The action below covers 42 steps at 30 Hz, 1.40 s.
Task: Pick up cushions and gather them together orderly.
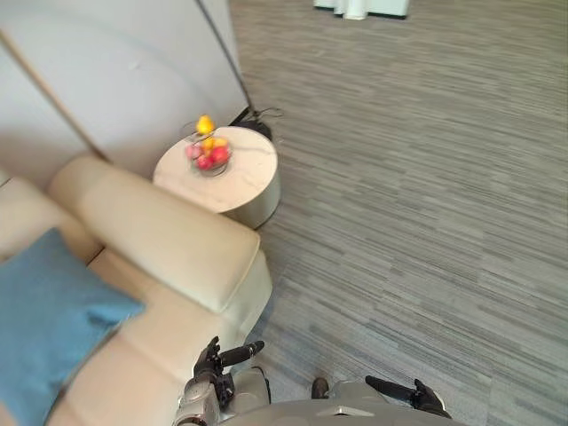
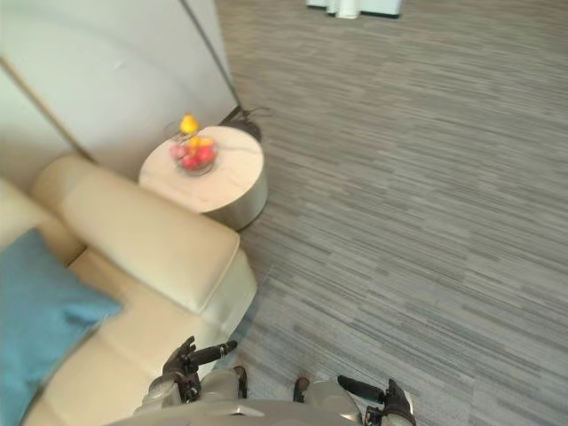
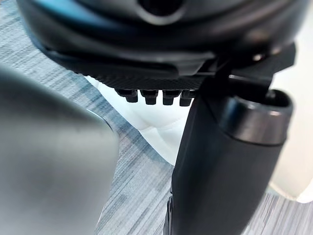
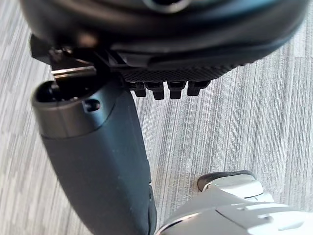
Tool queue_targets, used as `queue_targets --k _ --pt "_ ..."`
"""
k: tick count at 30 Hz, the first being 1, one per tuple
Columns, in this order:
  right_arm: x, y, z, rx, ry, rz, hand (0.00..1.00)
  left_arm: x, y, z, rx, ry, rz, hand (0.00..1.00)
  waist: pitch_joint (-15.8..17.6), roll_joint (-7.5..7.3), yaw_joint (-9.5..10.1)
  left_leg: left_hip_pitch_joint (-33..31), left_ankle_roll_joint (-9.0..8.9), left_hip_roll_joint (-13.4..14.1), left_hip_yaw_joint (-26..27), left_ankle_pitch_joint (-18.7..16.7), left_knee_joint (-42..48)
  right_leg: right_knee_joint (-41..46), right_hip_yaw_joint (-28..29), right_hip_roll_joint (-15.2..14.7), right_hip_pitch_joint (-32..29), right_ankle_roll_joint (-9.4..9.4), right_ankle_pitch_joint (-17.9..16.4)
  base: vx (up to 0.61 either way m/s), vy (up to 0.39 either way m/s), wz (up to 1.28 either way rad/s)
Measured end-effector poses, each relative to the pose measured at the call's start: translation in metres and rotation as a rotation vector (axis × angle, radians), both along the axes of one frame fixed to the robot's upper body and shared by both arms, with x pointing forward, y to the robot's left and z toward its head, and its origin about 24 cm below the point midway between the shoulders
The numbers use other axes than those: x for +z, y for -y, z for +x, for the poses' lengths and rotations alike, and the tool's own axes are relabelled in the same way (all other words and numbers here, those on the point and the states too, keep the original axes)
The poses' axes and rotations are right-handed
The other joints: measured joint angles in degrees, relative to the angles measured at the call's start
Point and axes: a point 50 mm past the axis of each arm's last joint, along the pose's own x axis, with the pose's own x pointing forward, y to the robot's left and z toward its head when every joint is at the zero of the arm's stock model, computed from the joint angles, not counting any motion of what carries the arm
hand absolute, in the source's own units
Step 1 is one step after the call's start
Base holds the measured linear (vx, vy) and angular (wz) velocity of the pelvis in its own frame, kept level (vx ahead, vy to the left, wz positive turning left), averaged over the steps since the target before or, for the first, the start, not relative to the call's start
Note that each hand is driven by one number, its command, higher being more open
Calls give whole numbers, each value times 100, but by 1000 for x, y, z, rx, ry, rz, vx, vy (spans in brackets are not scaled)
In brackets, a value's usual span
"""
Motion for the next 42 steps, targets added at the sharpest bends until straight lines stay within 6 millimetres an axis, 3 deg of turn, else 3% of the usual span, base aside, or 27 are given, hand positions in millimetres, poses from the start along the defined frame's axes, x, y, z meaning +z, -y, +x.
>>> queue_targets --k 1,3,4,6,9,10,11,14,17,19,20,21,23,24,25,26,29,30,31,33,35,36,37,38,40,41,42 --pt "-1 -5 -1 -3 0 11 100 0 -5 -3 5 -9 8 100 -93 -72 8 125 -79 -17 232 152 -37 188 234 -39 -55 87 -137 259 225 -119" --pt "-3 -13 -6 -9 0 33 100 0 -13 -7 11 -19 30 100 -303 -299 4 284 -1 -93 771 79 -239 347 428 -242 -223 314 -276 289 194 -100" --pt "-3 -15 -5 -10 0 41 100 -1 -15 -8 7 -26 37 100 -328 -366 10 372 5 -116 955 79 -311 382 344 -335 -270 358 -296 266 173 -129" --pt "-3 -20 -2 -16 9 55 100 -1 -18 -9 -14 -44 51 100 -329 -472 35 744 40 -154 1464 59 -489 496 -467 -684 -352 432 -267 148 113 -109" --pt "-3 -17 -2 -16 10 47 100 -2 -15 -8 -72 -57 57 100 -316 -454 1 1101 49 -210 1786 54 -668 653 -1710 -1083 -358 349 -313 86 21 -59" --pt "-3 -16 -2 -13 10 44 100 -2 -11 -5 -99 -54 57 100 -308 -425 -8 1222 48 -247 1903 53 -757 657 -2141 -1177 -364 180 -304 94 -37 -84" --pt "0 -9 8 -2 28 25 100 -1 -4 2 -125 -39 45 100 -215 -277 -60 1349 47 -177 2079 54 -890 641 -2520 -1144 -411 49 -205 82 -45 -83" --pt "4 -5 29 34 60 12 100 -1 5 7 -151 -32 28 100 -87 -103 -108 1428 -22 -95 2532 98 -1025 641 -3301 -1188 -586 -4 -168 31 -44 -101" --pt "5 -6 34 38 70 12 100 -2 6 8 -173 -42 29 100 -18 -92 -147 1590 -118 -80 2703 233 -1018 425 -2980 -967 -513 -136 -91 34 -83 -74" --pt "4 -8 34 44 70 17 100 -1 6 11 -177 -37 30 100 30 -128 -151 1550 -137 89 2794 237 -455 62 -2643 -753 -328 -225 -38 36 -126 -92" --pt "4 -10 35 45 73 20 100 0 6 14 -177 -29 30 100 101 -159 -152 1373 -125 342 2804 222 373 -204 -2423 -608 -110 -299 34 41 -193 -118" --pt "4 -11 35 48 79 19 100 1 4 14 -158 -16 32 100 150 -108 -112 913 143 816 2585 30 1860 -513 -1966 -294 157 -430 134 44 -173 -132" --pt "6 -8 38 41 95 12 100 3 4 16 -150 12 38 100 196 20 -95 569 217 896 2143 -369 2649 -585 -1624 -81 265 -654 124 53 -56 -130" --pt "8 -7 41 22 113 10 100 6 8 22 -151 39 32 100 265 118 -91 196 175 732 1617 -626 2958 -589 -1313 66 362 -692 130 73 10 -128" --pt "8 -7 40 20 112 11 100 7 9 24 -155 50 31 100 282 118 -83 82 186 626 1433 -699 2915 -595 -1189 83 413 -696 132 112 3 -149" --pt "6 -7 37 6 103 17 100 9 11 28 -165 74 33 100 303 80 -49 -120 172 303 1178 -754 2524 -617 -845 87 510 -693 131 132 -7 -118" --pt "6 -7 33 -9 101 13 100 14 19 37 -156 126 20 100 324 56 79 -618 90 -287 541 -655 1222 -776 -133 93 665 -688 114 148 22 -123" --pt "6 -7 33 -13 101 14 100 15 19 38 -154 131 19 100 325 53 98 -666 72 -342 433 -605 1022 -784 -53 92 672 -700 97 299 90 -134" --pt "5 -10 31 -31 99 24 100 16 19 40 -140 145 13 100 326 42 167 -814 -26 -522 37 -243 61 -879 308 98 778 -671 13 303 88 -101" --pt "5 -14 31 -32 100 32 100 17 19 40 -116 152 6 100 316 42 186 -855 -38 -506 -34 60 -484 -886 604 120 877 -562 -139 377 113 -117" --pt "3 -19 27 -38 97 46 100 16 13 36 -84 146 7 100 142 -39 237 -835 107 -557 13 712 -393 -562 1063 51 941 -438 -616 476 142 -98" --pt "3 -19 27 -38 97 46 100 16 13 36 -83 146 7 100 140 -41 237 -835 109 -559 15 718 -387 -552 1070 49 940 -436 -623 428 102 -66" --pt "1 -26 22 -44 87 62 100 16 10 34 -80 144 15 100 45 -216 234 -802 229 -600 264 670 -111 -137 1162 -113 866 -137 -880 551 119 -91" --pt "0 -33 21 -45 92 87 100 16 4 31 -72 132 30 100 -55 -372 248 -635 322 -608 602 280 135 622 1042 -239 621 109 -904 668 138 -116" --pt "1 -35 22 -44 98 94 100 14 3 29 -72 119 36 100 -57 -416 267 -305 405 -607 829 54 164 1587 773 -335 366 490 -779 609 125 -92" --pt "2 -32 23 -40 112 89 100 13 3 27 -79 107 36 100 -27 -392 233 193 458 -599 945 -136 9 2936 236 -555 -179 1101 -493 635 87 -99" --pt "5 -26 28 -39 142 70 100 11 8 25 -100 89 31 100 5 -294 175 718 405 -542 988 -370 -214 3846 -479 -871 -610 827 -621 525 33 -93"
